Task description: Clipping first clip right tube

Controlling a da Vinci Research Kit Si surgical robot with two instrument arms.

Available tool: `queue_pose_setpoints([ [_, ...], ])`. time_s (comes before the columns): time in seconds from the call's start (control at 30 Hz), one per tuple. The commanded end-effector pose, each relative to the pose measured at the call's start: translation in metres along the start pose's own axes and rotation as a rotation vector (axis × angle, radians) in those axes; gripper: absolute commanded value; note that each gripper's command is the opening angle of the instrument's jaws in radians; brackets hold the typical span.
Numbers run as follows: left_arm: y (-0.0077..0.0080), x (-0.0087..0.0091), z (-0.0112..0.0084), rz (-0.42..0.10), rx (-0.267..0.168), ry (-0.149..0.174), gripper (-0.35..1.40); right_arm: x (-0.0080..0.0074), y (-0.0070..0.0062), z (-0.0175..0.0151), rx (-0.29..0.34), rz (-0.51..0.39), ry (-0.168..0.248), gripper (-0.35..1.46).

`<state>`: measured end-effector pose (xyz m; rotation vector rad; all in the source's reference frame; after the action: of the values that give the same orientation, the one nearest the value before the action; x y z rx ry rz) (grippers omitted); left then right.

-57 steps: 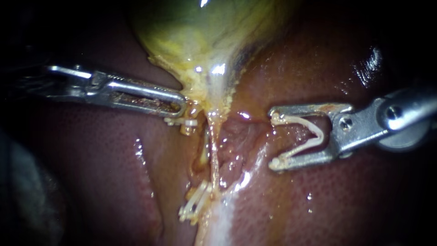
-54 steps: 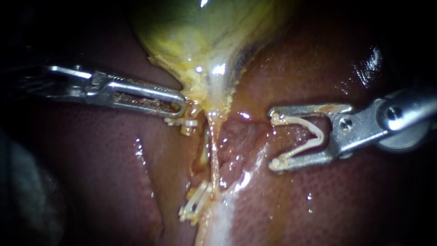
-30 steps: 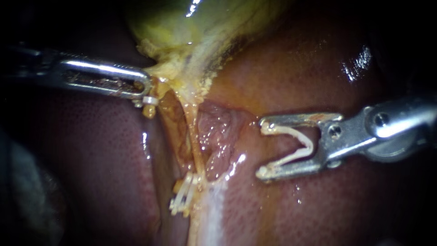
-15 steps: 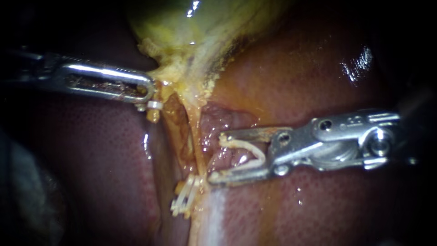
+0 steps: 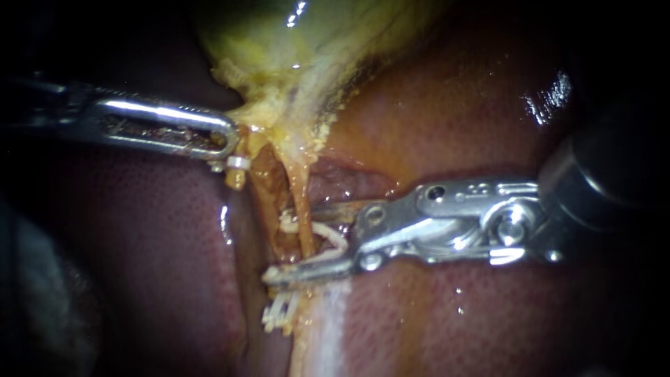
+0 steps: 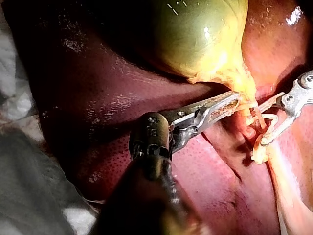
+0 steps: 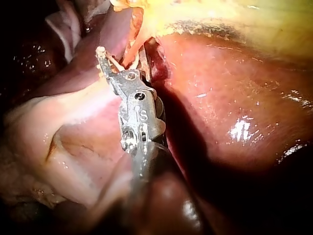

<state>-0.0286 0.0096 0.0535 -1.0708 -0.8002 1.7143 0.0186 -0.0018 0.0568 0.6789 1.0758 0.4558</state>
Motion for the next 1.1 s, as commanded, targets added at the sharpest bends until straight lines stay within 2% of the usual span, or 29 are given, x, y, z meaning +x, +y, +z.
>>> queue_pose_setpoints([
  [0.03,0.0000,0.0000,0.0000,0.000,0.000,0.000,-0.35,0.0000,-0.0001,0.0000,0.016,-0.005,0.011,0.49],
  [0.2,-0.0001,0.0000,-0.0001,0.000,0.000,0.000,-0.35,0.0003,-0.0015,-0.0006,0.099,-0.026,0.045,0.48],
  [0.4,-0.0001,0.0000,-0.0002,0.000,-0.001,-0.001,-0.35,0.0005,-0.0037,-0.0009,0.171,-0.049,0.038,0.46],
  [0.7,-0.0003,-0.0001,-0.0001,0.001,-0.001,-0.001,-0.35,0.0008,-0.0059,-0.0007,0.250,-0.075,0.021,0.42],
  [0.87,-0.0003,-0.0001,-0.0001,0.001,-0.001,-0.001,-0.35,0.0008,-0.0061,-0.0003,0.261,-0.080,0.016,0.40],
  [1.1,-0.0004,-0.0001,-0.0001,0.001,-0.001,-0.001,-0.35,0.0007,-0.0057,-0.0004,0.260,0.020,0.000,0.22],
])
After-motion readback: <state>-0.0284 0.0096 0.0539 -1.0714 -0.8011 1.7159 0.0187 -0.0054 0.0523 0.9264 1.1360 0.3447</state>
